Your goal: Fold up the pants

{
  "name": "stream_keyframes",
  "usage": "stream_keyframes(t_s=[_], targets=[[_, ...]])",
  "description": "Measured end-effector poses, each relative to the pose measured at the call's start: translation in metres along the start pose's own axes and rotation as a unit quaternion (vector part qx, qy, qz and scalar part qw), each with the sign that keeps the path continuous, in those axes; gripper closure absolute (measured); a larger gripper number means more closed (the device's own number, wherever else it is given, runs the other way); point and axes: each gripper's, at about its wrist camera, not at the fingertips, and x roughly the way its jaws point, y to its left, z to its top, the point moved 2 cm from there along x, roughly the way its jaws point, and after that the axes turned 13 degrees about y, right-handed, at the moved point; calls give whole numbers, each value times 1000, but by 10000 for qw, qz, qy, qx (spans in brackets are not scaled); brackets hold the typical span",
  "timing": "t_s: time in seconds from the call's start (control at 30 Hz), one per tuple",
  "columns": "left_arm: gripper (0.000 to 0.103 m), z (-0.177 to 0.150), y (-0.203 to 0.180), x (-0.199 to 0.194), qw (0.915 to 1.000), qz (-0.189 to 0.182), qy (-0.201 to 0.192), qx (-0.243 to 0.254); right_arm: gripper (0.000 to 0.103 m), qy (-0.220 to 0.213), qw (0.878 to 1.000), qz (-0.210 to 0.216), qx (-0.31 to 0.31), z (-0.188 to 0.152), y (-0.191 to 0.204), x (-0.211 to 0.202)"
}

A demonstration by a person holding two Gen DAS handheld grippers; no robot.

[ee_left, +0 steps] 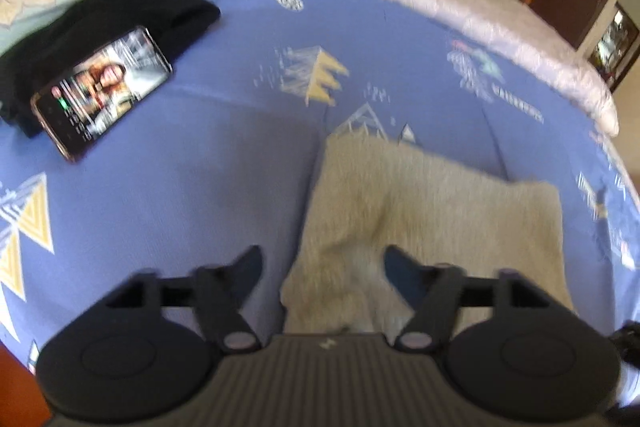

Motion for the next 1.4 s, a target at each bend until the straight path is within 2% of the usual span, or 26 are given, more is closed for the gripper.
stream_keyframes(t_s=[0.13, 0.27, 0.37, 0.93, 1.1, 1.2, 1.4], targets=[[26, 7, -2, 1, 9999, 132, -34, 87, 50, -358, 9938, -139, 1042, -9, -50, -28], [26, 9, -9, 7, 9995, 218, 15, 248, 48, -325, 9780, -55, 2059, -29, -91, -32], [26, 6, -14, 8, 9993, 232, 35, 307, 44, -304, 9696, 136, 2423, -40, -100, -30], [21, 5, -16, 14, 9990, 148, 141, 410, 41, 83, 9532, 733, 2931, -63, -108, -23], [12, 1, -12, 20, 9992, 21, 209, 331, 41, 352, 9396, 956, 3267, -71, -117, -13], [10, -4, -9, 25, 9992, -59, 267, 276, 38, 235, 9297, 1157, 3490, -77, -124, -13], [1, -15, 8, 35, 9984, -405, 356, -139, 28, 99, 9188, 1447, 3672, -83, -128, -16]])
